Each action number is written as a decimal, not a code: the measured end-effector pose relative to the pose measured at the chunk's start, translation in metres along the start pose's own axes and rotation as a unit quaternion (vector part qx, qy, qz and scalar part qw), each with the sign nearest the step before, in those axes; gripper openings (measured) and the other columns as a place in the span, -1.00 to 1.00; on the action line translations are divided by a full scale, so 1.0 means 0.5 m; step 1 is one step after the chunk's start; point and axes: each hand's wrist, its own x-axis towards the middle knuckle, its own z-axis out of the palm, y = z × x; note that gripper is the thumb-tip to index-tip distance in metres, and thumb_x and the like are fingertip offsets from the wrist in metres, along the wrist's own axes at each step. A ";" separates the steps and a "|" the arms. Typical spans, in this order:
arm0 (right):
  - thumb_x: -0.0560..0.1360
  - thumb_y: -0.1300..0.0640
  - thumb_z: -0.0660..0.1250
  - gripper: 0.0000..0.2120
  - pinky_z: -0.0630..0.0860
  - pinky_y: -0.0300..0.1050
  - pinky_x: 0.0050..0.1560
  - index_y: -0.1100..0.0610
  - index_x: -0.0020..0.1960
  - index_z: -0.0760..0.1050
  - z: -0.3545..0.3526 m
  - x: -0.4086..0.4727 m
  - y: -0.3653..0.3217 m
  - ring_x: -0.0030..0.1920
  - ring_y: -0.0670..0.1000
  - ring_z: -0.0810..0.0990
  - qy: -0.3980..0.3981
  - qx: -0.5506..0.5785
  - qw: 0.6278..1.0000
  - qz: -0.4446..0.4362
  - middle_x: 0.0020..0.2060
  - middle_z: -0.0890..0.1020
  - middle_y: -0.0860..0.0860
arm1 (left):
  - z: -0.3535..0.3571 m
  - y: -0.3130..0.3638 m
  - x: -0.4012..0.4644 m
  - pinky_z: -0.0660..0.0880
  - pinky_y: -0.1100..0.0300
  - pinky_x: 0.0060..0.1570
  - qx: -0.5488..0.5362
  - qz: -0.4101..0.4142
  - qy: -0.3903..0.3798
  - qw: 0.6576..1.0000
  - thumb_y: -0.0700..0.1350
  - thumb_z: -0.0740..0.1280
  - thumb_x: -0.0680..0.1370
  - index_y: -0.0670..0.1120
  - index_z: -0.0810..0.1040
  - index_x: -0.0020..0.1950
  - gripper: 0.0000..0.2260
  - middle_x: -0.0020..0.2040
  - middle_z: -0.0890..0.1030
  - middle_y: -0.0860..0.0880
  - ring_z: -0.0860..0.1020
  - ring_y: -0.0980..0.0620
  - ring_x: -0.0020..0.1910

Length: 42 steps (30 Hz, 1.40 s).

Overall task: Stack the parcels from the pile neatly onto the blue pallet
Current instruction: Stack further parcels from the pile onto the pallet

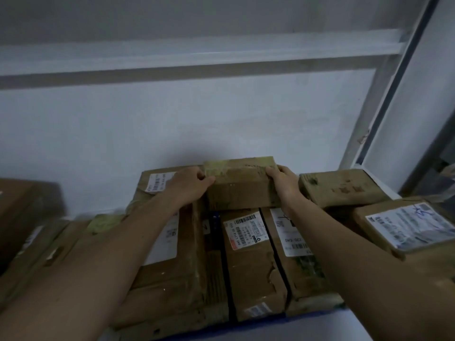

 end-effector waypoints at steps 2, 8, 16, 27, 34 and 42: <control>0.53 -0.01 0.26 -0.57 0.45 0.16 0.23 0.12 0.35 0.39 0.002 0.005 0.002 0.17 0.15 0.51 -0.002 0.003 1.000 0.000 0.18 0.55 0.11 | 0.002 0.002 -0.003 0.46 -0.05 0.17 0.009 -0.002 0.007 1.000 0.14 0.23 0.58 -0.09 0.52 0.18 -0.65 0.17 0.56 -0.08 0.51 -0.06 0.12; 0.54 0.00 0.25 -0.57 0.44 0.15 0.24 0.12 0.36 0.39 0.000 0.016 0.006 0.17 0.15 0.51 -0.016 -0.005 1.000 0.001 0.18 0.55 0.12 | 0.006 0.008 -0.006 0.46 -0.04 0.16 0.045 -0.006 0.013 0.999 0.19 0.21 0.57 -0.06 0.53 0.17 -0.63 0.15 0.57 -0.04 0.51 -0.03 0.10; 0.53 0.04 0.27 -0.56 0.49 0.15 0.20 0.16 0.37 0.39 -0.012 0.019 -0.003 0.15 0.17 0.55 -0.049 -0.011 0.999 0.012 0.20 0.55 0.15 | 0.014 0.016 -0.002 0.47 0.03 0.09 0.075 -0.022 0.016 0.997 0.20 0.20 0.57 -0.06 0.49 0.24 -0.60 0.17 0.55 -0.03 0.50 -0.01 0.08; 0.55 0.17 0.23 -0.60 0.31 0.03 0.31 0.14 0.38 0.36 0.020 -0.045 -0.113 0.34 0.15 0.33 -0.050 -0.401 0.859 -0.314 0.35 0.41 0.12 | -0.050 0.035 -0.018 0.37 0.17 -0.16 0.072 -0.009 0.085 0.994 0.08 0.23 0.58 -0.06 0.52 0.18 -0.71 0.11 0.58 -0.05 0.49 0.01 -0.03; 0.58 -0.01 0.18 -0.64 0.36 0.07 0.26 0.08 0.33 0.40 0.174 -0.190 -0.198 0.25 0.11 0.43 -0.187 -0.511 0.690 -0.476 0.26 0.49 0.07 | -0.140 -0.026 -0.147 0.36 0.17 -0.09 0.176 -0.047 0.149 0.972 0.07 0.22 0.59 0.04 0.57 0.15 -0.77 0.12 0.56 -0.03 0.50 -0.01 0.06; 0.57 -0.05 0.19 -0.50 0.30 0.12 0.28 0.10 0.43 0.20 0.347 -0.356 -0.193 0.33 0.18 0.32 -0.362 -0.487 0.622 -0.496 0.35 0.37 0.12 | -0.218 -0.162 -0.374 0.50 0.12 0.01 0.206 -0.211 0.171 0.940 0.15 0.22 0.57 0.00 0.62 0.15 -0.67 0.16 0.60 -0.05 0.56 -0.06 0.11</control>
